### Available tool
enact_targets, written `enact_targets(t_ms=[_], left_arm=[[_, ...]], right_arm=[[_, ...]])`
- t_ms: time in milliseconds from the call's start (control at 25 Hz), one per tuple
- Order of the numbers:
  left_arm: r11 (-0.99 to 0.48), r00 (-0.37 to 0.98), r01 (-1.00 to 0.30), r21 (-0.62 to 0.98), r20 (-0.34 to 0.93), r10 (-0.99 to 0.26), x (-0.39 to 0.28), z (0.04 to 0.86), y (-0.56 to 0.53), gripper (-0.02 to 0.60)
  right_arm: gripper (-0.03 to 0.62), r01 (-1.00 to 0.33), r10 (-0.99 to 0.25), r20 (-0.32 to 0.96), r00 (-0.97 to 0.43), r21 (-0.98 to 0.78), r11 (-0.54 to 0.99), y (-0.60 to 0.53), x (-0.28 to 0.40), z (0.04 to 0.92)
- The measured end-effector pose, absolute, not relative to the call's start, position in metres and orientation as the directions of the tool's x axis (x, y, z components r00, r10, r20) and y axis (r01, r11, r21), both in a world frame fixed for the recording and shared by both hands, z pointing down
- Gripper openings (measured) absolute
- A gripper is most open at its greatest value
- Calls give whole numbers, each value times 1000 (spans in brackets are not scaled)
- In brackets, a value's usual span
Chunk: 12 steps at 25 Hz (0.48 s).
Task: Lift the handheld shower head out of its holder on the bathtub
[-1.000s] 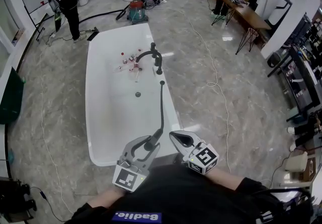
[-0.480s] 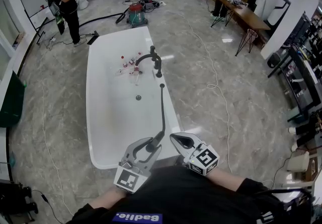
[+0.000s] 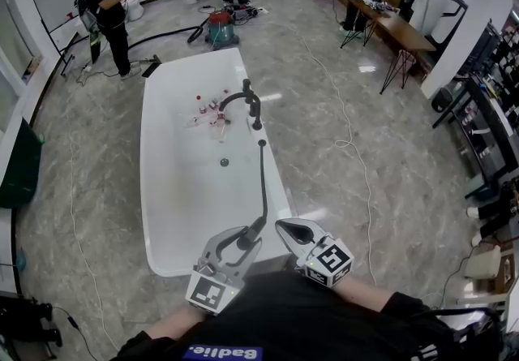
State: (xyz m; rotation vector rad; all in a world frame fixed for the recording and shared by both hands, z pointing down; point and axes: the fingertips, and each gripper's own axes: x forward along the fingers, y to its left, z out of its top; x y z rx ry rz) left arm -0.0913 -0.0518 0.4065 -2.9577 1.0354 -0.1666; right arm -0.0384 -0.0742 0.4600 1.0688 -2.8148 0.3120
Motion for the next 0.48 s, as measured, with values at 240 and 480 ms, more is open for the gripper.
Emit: enact_targets(t_ms=[240, 480], left_arm=[[-781, 776, -622, -46, 99, -623, -91, 405, -50, 137], [-778, 773, -627, -37, 101, -627, -89, 409, -47, 137]], right_arm=[[2, -673, -649, 179, -739, -154, 724, -72, -36, 460], [1, -679, -656, 179, -734, -154, 718, -69, -32, 463]])
